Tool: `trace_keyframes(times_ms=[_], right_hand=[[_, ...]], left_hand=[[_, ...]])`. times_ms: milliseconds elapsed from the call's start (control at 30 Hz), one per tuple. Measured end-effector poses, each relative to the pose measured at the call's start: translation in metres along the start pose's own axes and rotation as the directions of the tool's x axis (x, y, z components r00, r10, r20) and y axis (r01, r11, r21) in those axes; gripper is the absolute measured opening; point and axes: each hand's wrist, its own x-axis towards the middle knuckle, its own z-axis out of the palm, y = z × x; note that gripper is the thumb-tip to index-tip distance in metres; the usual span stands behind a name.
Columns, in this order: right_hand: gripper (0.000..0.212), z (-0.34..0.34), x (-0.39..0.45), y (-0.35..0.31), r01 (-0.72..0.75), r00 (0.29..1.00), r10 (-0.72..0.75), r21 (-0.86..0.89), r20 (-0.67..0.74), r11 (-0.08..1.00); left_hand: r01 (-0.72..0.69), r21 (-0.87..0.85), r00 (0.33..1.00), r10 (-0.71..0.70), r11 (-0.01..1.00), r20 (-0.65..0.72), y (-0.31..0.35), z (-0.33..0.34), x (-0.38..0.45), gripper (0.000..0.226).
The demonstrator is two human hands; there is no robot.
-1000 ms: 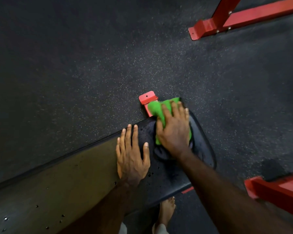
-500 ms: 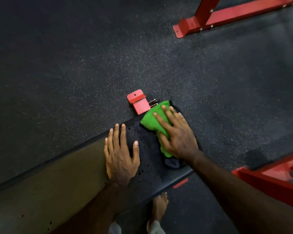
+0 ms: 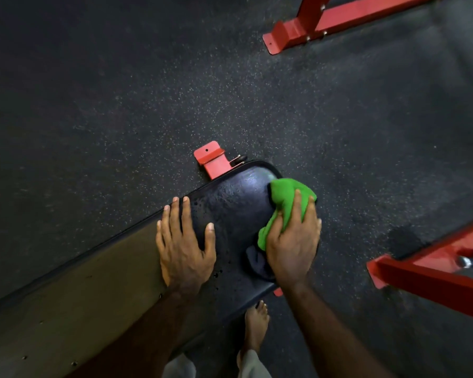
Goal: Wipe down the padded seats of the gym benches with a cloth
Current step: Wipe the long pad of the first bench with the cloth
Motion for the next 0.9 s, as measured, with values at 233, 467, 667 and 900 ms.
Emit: trace_keyframes(times_ms=[233,467,667,900], right_hand=[[0.072,-0.009,-0.031,0.045,0.251,0.965,-0.248,-0.029,0.086,0.968],[0.067,0.006,-0.066,0.033,-0.032,0.999,0.034,0.1,-0.016,0.994],[0.066,0.009,-0.076,0.023,-0.333,0.935,0.355,0.352,0.003,0.875],[0.068,0.01,-0.061,0.04,-0.209,0.971,0.232,0.281,-0.049,0.937]], left_hand=[[-0.001,0.003,1.0,0.001,1.0,-0.013,0.002,-0.001,0.0,0.071],[-0.018,-0.008,1.0,0.018,1.0,-0.025,0.001,-0.001,0.0,0.071],[-0.011,-0.007,1.0,0.011,1.0,-0.018,0.0,0.0,-0.001,0.072],[-0.014,-0.004,1.0,0.014,1.0,-0.02,0.002,0.001,0.0,0.072]])
